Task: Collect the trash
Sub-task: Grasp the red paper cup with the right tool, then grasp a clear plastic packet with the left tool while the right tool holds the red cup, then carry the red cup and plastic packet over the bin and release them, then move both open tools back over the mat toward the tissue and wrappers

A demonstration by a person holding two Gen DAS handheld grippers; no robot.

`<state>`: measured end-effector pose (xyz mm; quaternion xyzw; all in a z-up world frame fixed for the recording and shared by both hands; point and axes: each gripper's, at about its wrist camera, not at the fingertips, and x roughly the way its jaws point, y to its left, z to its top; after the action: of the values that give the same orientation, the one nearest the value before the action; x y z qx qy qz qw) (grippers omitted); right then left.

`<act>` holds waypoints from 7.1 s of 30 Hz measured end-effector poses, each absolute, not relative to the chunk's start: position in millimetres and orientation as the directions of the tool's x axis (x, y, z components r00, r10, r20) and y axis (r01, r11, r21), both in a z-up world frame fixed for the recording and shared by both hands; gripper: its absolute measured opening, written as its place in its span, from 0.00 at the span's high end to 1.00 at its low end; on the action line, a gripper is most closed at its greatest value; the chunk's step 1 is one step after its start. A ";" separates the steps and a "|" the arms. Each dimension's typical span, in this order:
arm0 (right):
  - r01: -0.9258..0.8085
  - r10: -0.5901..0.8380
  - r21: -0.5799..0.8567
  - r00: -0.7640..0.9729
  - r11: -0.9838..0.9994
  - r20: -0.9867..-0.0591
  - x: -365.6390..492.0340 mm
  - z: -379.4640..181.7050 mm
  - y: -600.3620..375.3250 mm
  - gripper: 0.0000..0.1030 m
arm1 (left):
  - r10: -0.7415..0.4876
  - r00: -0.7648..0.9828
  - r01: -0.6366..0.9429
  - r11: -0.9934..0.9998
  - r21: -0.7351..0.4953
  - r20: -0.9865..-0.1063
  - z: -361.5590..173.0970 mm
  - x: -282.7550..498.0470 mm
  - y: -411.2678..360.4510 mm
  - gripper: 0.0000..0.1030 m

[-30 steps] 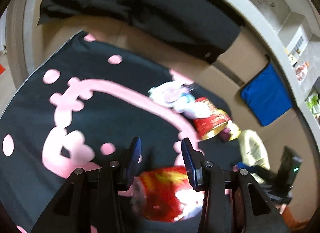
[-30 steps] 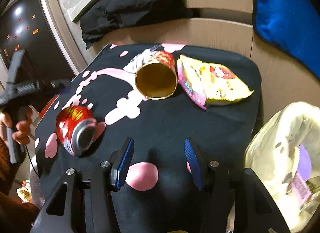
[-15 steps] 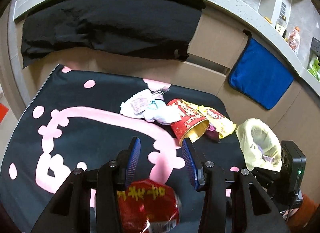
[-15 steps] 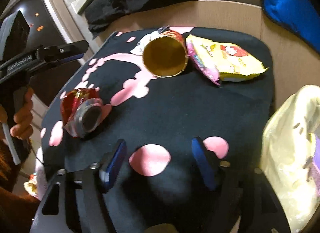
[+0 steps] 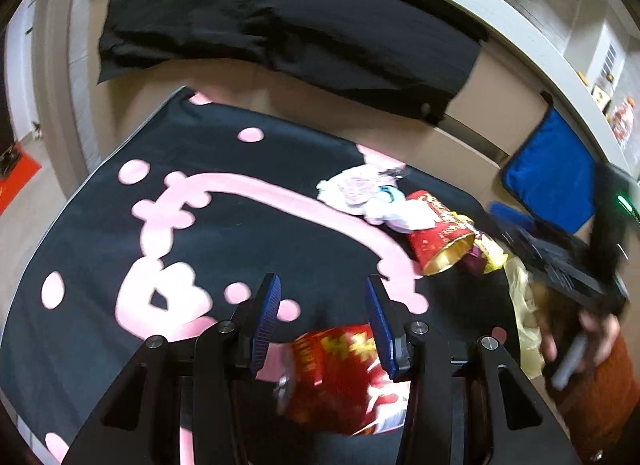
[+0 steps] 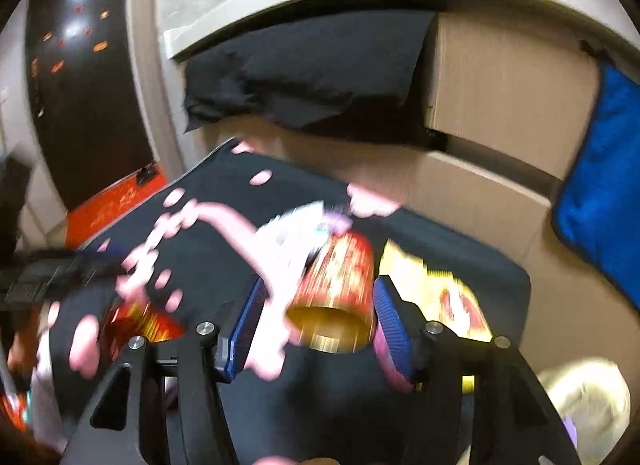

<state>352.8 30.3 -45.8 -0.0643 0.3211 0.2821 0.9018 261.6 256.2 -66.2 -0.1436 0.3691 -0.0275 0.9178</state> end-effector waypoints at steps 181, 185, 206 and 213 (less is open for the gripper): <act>-0.053 0.102 0.118 0.882 0.992 -0.461 257.5 2.6 -289.8 0.51 | -0.447 0.744 0.409 0.893 -0.190 -0.497 -18.2 307.5 -115.4 0.86; -0.048 0.105 0.127 0.867 0.991 -0.488 261.0 -11.0 -291.5 0.51 | -0.456 0.720 0.414 0.887 -0.204 -0.523 -30.8 313.2 -117.6 0.86; -0.030 0.171 0.239 0.787 0.970 -0.593 293.0 -57.0 -304.0 0.43 | -0.544 0.594 0.405 0.839 -0.363 -0.593 -63.4 346.3 -111.0 0.52; -0.019 0.169 0.255 0.795 0.967 -0.582 289.0 -59.7 -298.8 0.38 | -0.435 0.672 0.306 0.900 -0.310 -0.599 -51.8 332.0 -64.8 0.52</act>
<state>289.0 -298.8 -59.7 0.1187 0.3160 0.0501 0.9400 332.0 -64.8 -51.8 -0.0921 0.3499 -0.2037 0.9097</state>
